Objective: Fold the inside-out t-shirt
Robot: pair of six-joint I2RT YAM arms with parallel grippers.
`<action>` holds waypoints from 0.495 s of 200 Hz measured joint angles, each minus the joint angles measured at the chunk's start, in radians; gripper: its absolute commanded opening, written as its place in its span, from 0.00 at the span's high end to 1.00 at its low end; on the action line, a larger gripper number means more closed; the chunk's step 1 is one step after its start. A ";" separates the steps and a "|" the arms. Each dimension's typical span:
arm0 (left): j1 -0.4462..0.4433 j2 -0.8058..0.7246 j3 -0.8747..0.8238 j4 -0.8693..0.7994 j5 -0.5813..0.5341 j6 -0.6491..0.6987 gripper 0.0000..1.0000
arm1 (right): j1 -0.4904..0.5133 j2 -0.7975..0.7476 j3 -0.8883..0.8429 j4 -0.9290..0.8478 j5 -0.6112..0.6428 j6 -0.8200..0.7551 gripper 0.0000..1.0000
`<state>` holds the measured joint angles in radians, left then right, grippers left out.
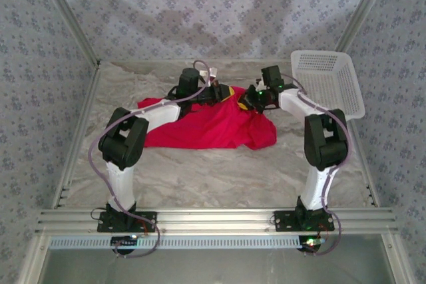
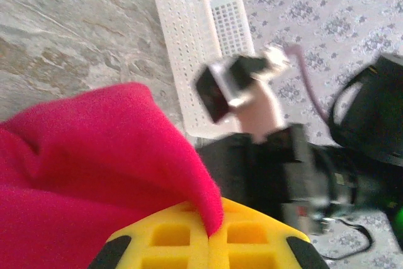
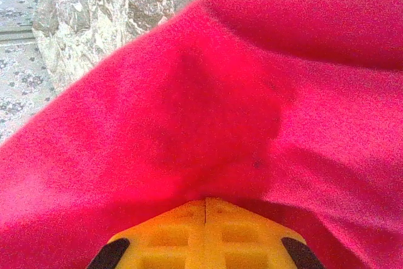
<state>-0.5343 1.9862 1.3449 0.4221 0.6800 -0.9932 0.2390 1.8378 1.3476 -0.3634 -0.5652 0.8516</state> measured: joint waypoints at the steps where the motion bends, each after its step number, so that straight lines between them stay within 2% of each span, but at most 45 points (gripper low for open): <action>1: 0.001 0.000 0.000 0.000 0.000 0.000 1.00 | -0.002 -0.004 0.000 -0.004 0.002 -0.003 1.00; 22: 0.031 0.004 0.000 0.000 0.000 0.008 1.00 | -0.035 -0.136 -0.012 -0.080 0.004 -0.053 1.00; 58: 0.038 0.053 0.001 -0.003 0.004 0.015 1.00 | -0.058 -0.347 -0.091 -0.105 -0.035 -0.085 1.00; 99: 0.037 0.109 0.001 -0.012 -0.004 0.016 1.00 | -0.084 -0.365 -0.092 -0.142 -0.092 -0.086 1.00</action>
<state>-0.4973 2.0956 1.3457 0.4099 0.6762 -0.9775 0.1555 1.4723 1.2552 -0.5049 -0.6567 0.7658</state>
